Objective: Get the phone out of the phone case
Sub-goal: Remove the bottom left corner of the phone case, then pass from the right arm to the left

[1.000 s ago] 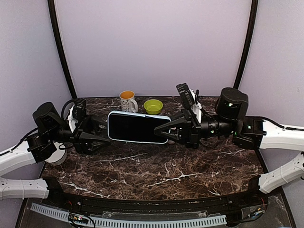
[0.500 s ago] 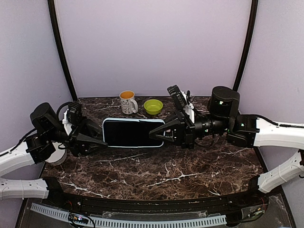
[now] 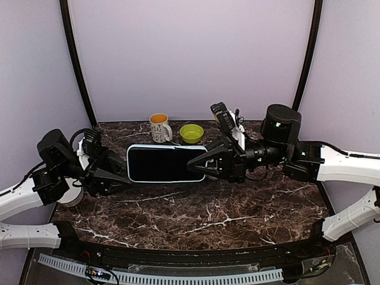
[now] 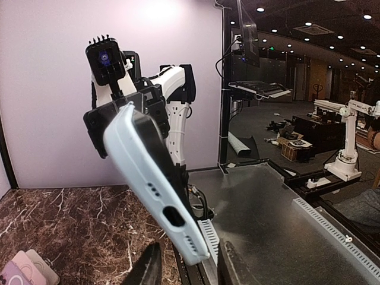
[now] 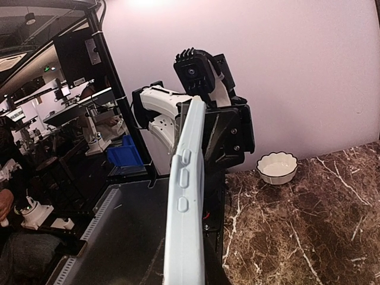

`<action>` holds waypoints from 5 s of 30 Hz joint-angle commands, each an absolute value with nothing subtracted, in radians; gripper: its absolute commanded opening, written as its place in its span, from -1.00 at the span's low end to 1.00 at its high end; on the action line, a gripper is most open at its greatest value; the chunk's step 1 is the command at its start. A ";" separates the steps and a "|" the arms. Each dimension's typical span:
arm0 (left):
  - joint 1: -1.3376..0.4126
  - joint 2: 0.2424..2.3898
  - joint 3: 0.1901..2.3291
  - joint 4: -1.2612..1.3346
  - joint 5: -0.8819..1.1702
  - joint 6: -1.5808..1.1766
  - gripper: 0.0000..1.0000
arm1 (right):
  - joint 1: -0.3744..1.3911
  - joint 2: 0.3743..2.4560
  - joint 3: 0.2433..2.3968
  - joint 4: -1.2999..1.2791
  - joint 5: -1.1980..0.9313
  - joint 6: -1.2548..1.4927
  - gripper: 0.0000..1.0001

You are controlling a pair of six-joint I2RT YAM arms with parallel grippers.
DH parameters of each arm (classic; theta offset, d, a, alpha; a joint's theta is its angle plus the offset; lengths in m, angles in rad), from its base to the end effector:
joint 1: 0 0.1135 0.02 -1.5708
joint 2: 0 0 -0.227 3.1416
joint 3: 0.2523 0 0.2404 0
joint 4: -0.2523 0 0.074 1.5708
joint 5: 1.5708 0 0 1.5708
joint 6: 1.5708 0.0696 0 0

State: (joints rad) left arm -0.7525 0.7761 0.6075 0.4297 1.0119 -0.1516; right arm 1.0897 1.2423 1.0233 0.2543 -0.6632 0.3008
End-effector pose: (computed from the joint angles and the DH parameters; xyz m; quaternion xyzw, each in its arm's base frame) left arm 0.1091 -0.1830 0.3212 0.5248 0.3951 -0.5686 0.4952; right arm 0.1082 0.2998 0.3409 -0.4686 0.5162 0.6094 0.3775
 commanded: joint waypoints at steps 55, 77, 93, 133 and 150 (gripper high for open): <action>-0.641 1.001 0.748 0.346 1.307 -0.012 -0.67 | 1.095 1.364 1.183 0.307 -1.136 0.378 -1.00; -0.504 1.069 0.856 0.043 1.423 0.296 -0.82 | 1.083 1.376 1.249 0.154 -1.148 0.257 -1.00; -0.413 1.091 0.895 -0.082 1.422 0.432 -0.82 | 1.075 1.389 1.319 0.007 -1.169 0.183 -1.00; -0.409 0.686 0.651 0.038 0.959 0.123 0.30 | 1.095 1.069 0.717 0.532 0.231 -0.138 -1.00; -0.431 0.871 0.693 0.052 0.436 -0.644 0.24 | 1.143 1.073 0.554 0.717 0.407 -0.401 -1.00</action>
State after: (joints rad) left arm -0.4267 0.8337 0.5934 0.2317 0.6319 -0.4446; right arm 1.1324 1.0882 0.5587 0.5167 0.4194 -0.3225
